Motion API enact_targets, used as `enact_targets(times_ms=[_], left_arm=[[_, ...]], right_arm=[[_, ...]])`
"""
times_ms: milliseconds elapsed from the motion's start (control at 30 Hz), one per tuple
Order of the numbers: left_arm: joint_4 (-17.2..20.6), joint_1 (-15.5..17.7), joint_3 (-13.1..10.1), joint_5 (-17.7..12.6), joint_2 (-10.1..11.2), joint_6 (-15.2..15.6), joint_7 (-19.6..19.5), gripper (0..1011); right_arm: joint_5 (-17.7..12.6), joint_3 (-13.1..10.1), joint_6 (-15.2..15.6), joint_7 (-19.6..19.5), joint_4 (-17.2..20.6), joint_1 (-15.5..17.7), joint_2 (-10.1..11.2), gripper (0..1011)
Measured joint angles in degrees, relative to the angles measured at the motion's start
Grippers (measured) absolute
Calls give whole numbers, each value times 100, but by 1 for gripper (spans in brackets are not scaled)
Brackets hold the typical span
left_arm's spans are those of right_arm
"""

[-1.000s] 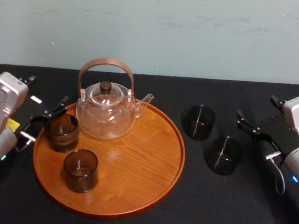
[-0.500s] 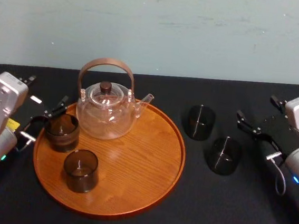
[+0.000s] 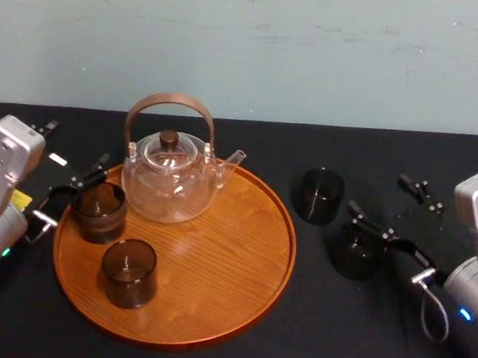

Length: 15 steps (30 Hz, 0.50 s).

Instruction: Pick up the glass from the table and place it on the tray.

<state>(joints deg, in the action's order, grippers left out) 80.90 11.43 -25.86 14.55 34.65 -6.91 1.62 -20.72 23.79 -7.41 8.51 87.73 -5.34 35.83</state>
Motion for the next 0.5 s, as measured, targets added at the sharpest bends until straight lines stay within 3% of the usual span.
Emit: enact_targets(times_ms=[500], left_arm=[[0,0,0,0,0,0,0,1001]], right_arm=[[-67,-176,255,26,559,656,5,1009]])
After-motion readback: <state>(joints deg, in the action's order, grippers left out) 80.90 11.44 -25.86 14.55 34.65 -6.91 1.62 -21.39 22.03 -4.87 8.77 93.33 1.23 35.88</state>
